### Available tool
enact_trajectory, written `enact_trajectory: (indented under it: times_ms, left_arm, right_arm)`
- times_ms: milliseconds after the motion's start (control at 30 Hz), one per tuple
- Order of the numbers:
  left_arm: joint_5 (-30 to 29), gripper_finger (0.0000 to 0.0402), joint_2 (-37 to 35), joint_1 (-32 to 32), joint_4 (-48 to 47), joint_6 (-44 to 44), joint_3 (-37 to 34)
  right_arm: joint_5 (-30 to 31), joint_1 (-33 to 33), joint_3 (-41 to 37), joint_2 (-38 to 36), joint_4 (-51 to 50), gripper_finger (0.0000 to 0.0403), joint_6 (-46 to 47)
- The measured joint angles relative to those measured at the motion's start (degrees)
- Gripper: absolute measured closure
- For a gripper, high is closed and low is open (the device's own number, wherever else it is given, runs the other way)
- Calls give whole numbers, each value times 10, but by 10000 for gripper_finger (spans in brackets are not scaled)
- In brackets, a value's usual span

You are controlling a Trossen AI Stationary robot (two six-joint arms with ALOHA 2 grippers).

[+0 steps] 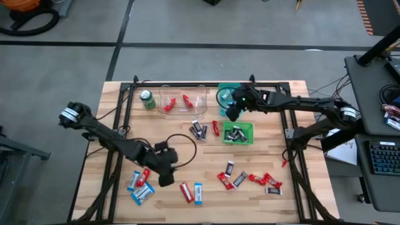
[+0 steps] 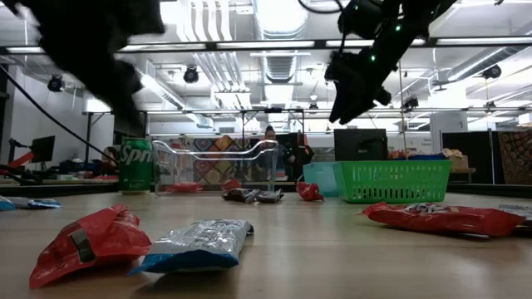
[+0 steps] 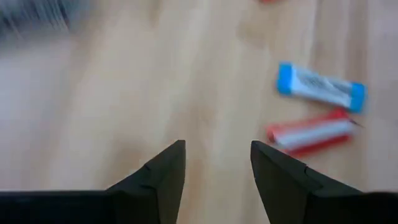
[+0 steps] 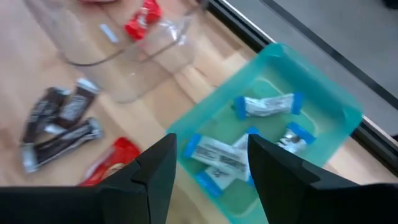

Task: Sort candy
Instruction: Put the red chocolate bar into the transparent bin

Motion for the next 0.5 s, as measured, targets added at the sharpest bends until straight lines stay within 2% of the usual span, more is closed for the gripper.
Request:
enact_trajectory:
  times_ms: [133, 233, 367, 500]
  left_arm:
    - [110, 237, 8, -14, -77, -200, 0]
    - [168, 237, 26, -37, -136, -291, 0]
    - [190, 237, 41, -62, -231, -374, 3]
    - [176, 237, 48, -73, -301, -413, 14]
  right_arm:
    - [1, 27, 0, -5, 1, 221, 8]
    - [2, 44, 0, -5, 4, 220, 8]
    - [2, 59, 0, -5, 5, 221, 18]
    - [3, 69, 0, -5, 5, 223, 21]
